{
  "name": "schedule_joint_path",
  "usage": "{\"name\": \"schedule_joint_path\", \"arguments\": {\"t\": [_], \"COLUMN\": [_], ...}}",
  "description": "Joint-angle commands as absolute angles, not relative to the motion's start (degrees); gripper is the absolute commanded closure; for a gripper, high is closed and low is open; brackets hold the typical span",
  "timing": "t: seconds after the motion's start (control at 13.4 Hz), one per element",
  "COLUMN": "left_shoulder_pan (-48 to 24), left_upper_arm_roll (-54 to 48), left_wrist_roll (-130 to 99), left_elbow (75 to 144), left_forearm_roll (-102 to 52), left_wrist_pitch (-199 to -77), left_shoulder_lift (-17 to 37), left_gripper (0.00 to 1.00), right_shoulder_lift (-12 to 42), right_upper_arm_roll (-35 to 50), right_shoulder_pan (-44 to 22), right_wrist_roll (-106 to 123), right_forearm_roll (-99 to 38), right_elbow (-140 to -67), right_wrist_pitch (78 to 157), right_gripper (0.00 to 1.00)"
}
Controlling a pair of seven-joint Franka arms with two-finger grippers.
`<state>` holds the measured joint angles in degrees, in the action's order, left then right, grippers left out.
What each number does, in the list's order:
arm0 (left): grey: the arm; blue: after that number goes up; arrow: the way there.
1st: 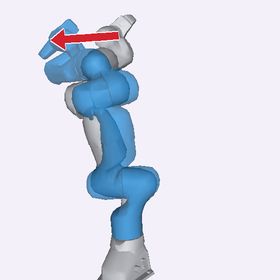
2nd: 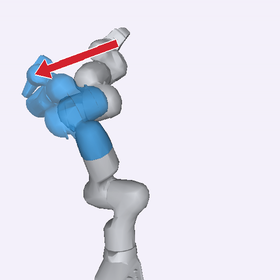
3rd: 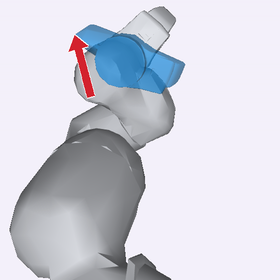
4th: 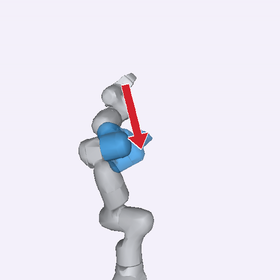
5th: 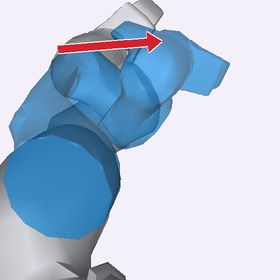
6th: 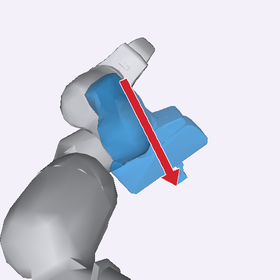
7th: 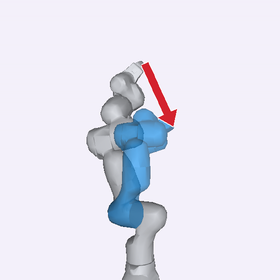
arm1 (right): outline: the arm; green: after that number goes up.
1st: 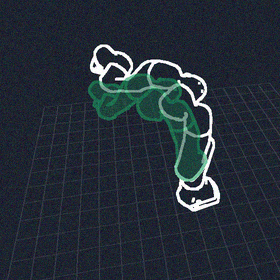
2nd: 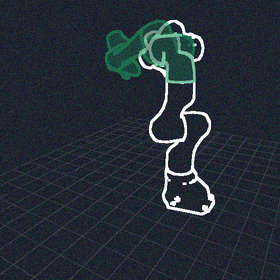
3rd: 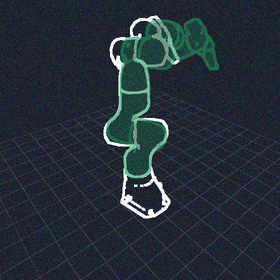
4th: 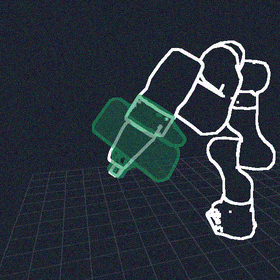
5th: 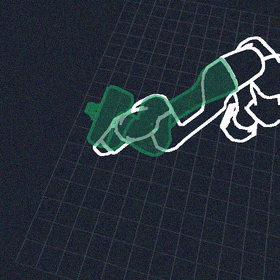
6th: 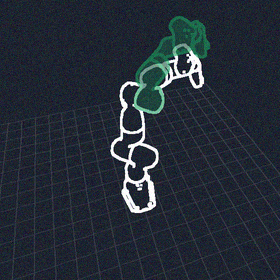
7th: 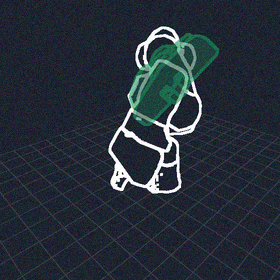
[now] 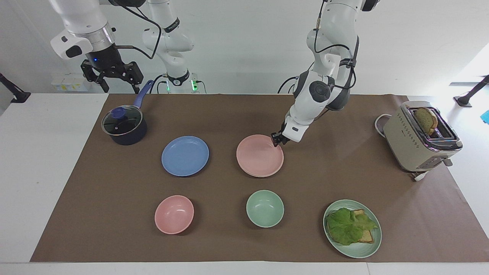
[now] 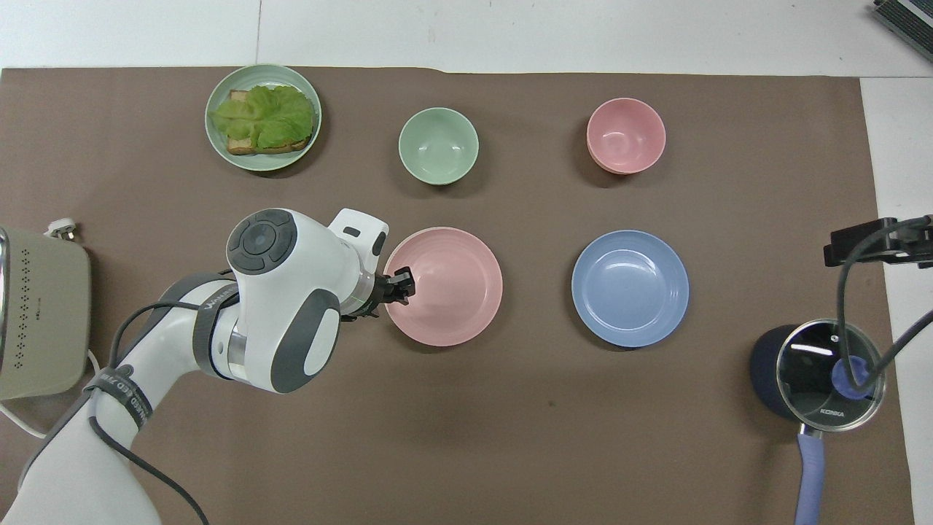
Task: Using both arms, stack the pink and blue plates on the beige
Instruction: 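Release the pink plate and retract the left gripper to rest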
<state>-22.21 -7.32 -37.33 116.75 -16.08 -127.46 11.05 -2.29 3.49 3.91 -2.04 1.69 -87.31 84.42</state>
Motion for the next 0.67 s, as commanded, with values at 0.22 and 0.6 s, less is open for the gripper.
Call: {"name": "schedule_joint_path", "arguments": {"t": [0.22, 0.6], "left_shoulder_pan": [-16.8, -6.88], "left_upper_arm_roll": [-5.98, -5.8], "left_wrist_roll": [-35.34, -22.35], "left_elbow": [111.11, 104.77], "left_forearm_roll": [-12.77, -8.71], "left_wrist_pitch": [-118.59, -109.52], "left_shoulder_lift": [9.41, 6.25], "left_gripper": [0.0, 0.0], "right_shoulder_lift": [-2.64, -2.72], "right_upper_arm_roll": [3.69, 3.6], "right_shoulder_pan": [4.48, 5.01], "right_wrist_roll": [-1.85, -1.85], "right_forearm_roll": [1.06, 1.05], "right_elbow": [-87.71, -90.08], "right_wrist_pitch": [85.43, 89.72], "right_gripper": [0.0, 0.0]}}
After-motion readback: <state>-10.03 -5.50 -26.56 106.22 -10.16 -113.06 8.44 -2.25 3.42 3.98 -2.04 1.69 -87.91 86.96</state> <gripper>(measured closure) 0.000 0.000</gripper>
